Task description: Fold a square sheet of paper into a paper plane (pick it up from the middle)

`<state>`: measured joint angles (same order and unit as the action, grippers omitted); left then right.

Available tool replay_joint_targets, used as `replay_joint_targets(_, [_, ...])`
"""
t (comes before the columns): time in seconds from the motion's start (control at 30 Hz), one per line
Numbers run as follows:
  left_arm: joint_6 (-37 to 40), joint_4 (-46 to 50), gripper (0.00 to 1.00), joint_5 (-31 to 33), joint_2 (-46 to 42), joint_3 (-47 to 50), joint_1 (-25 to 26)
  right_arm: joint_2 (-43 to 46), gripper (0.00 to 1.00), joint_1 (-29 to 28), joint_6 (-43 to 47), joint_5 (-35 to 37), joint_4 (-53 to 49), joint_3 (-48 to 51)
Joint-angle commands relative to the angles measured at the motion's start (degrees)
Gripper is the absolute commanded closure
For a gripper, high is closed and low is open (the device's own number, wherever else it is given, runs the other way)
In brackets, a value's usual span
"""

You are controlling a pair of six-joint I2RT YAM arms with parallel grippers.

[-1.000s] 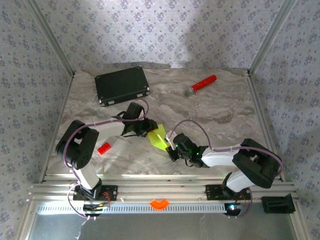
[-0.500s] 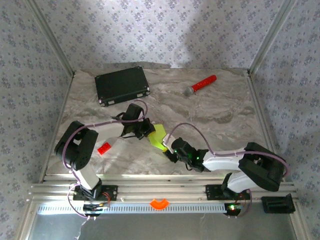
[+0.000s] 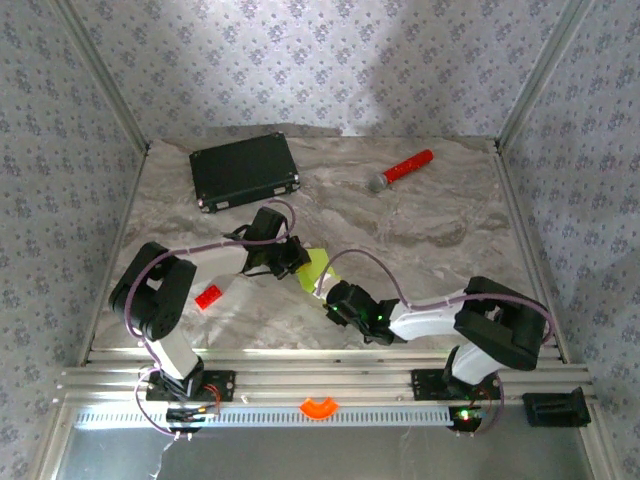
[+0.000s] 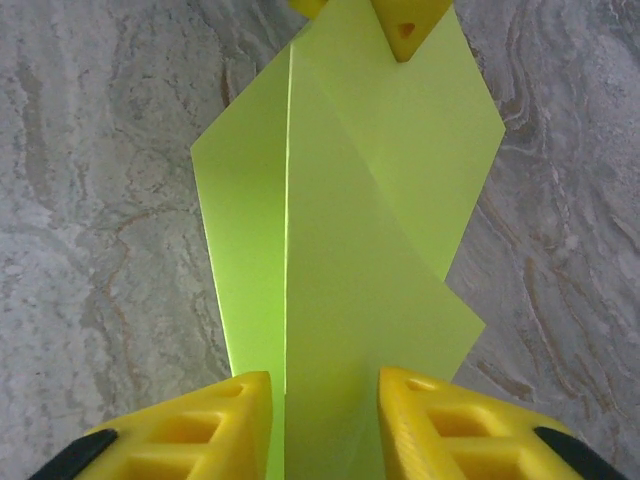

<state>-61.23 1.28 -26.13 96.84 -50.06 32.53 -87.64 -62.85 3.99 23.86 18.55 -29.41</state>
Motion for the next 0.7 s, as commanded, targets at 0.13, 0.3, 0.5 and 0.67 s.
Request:
replay_joint_targets(0.13, [-0.40,-0.40,0.94,-0.59,-2.18,0.10,0.14,-2.11,0.72,-0.26,-2.09,2.37,-1.29,-1.59])
replay_joint_targets(0.3, [-0.38,-0.28,0.94,-0.59,-2.07,-0.03,0.18,-2.07,0.77,-0.26,-2.68,1.94,-0.21,-1.02])
replay_joint_targets(0.5, [-0.29,0.02,0.94,-0.52,-2.07,-0.23,0.23,-1.18,0.76,-0.17,-3.41,1.94,0.80,-0.41])
replay_joint_targets(0.67, [-0.12,0.38,0.94,-0.33,-1.98,-0.47,0.19,-0.55,0.76,0.09,-4.27,1.20,3.01,1.01])
